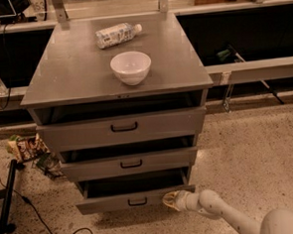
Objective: Close bottom drawer
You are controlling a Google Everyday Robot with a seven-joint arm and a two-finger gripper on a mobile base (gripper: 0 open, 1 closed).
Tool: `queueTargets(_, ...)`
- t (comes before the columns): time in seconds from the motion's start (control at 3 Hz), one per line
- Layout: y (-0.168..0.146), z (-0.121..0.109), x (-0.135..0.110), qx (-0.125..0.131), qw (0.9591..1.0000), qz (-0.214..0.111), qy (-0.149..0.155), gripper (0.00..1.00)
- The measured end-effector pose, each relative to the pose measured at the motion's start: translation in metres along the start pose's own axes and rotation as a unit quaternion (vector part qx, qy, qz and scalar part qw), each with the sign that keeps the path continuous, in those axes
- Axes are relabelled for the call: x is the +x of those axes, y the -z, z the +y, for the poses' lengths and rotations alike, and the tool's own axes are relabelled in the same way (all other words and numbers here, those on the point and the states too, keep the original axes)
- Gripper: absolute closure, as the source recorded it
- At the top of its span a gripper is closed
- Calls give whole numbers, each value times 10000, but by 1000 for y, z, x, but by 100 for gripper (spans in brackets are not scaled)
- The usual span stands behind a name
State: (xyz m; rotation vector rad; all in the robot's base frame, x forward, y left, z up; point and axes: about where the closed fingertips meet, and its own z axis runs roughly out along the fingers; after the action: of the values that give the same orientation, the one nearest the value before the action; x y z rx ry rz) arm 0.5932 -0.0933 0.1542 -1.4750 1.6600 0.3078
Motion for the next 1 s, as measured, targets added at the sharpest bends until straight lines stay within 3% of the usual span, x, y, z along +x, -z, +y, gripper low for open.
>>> queueTargets(0.33,-23,-15,7,-97,9999,6,38,100)
queueTargets(1.0,-40,-53,22,13,9999,145,-11,100)
